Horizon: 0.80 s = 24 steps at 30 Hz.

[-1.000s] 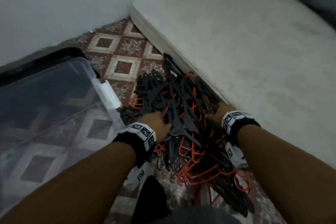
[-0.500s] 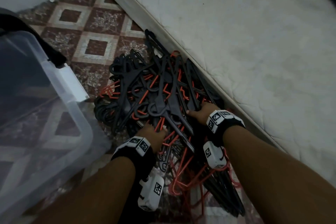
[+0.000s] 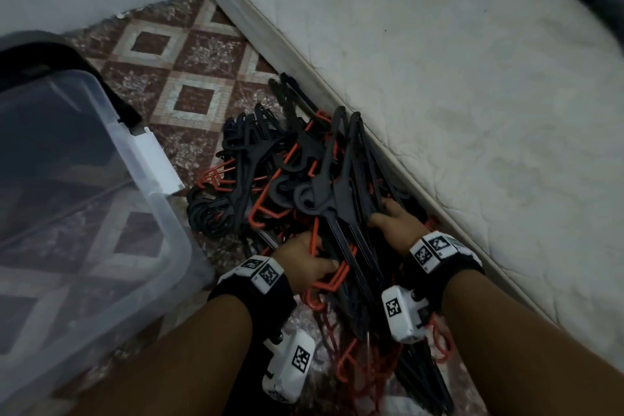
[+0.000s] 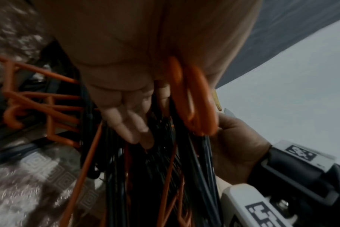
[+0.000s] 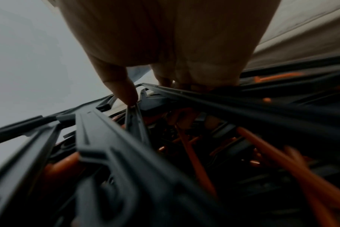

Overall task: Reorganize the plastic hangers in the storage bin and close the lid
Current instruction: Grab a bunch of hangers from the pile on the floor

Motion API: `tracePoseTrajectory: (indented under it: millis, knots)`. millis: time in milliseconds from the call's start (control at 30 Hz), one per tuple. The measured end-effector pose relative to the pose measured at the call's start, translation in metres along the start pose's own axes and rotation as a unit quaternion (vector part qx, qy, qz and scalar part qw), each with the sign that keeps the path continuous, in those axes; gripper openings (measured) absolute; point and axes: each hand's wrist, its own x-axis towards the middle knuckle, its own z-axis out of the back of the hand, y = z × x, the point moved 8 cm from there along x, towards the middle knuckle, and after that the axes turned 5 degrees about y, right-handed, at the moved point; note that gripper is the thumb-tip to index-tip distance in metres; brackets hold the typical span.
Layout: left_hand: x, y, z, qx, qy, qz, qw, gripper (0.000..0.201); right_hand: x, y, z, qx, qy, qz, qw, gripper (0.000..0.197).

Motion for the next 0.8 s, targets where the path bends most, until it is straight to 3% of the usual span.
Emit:
tracePoseTrajectory:
  millis: [133,267,333,433,633,733,800]
  knots:
    - [-0.012,-0.019,0.005,0.084,0.004,-0.029,0.996,0.03,-0.021,0.007,0.011,0.031,-0.016,0.046,0.998,0.037]
    - [-0.027,-0.034,-0.003,0.154,0.032,-0.038,0.987,0.032,-0.031,0.012,0.006,0.04,-0.007,0.074,0.996,0.044]
    - [-0.032,-0.026,-0.005,0.139,0.036,0.019,0.989,0.023,-0.032,0.013,0.0,0.052,-0.005,0.079,0.996,0.043]
    - [-0.039,-0.028,-0.004,0.121,0.032,0.031,0.992,0.01,-0.03,0.013,-0.011,0.094,0.008,0.069,0.993,0.037]
    - [-0.05,-0.062,-0.001,0.07,0.1,-0.054,0.991,0.019,-0.023,0.014,-0.017,0.161,0.005,0.081,0.984,0.039]
    - [-0.049,-0.072,-0.001,0.063,0.097,-0.078,0.99,0.019,-0.027,0.017,-0.009,0.174,-0.009,0.103,0.979,0.037]
    - [-0.053,-0.079,-0.003,0.017,0.084,-0.092,0.992,0.03,-0.032,0.02,-0.003,0.185,-0.014,0.113,0.976,0.036]
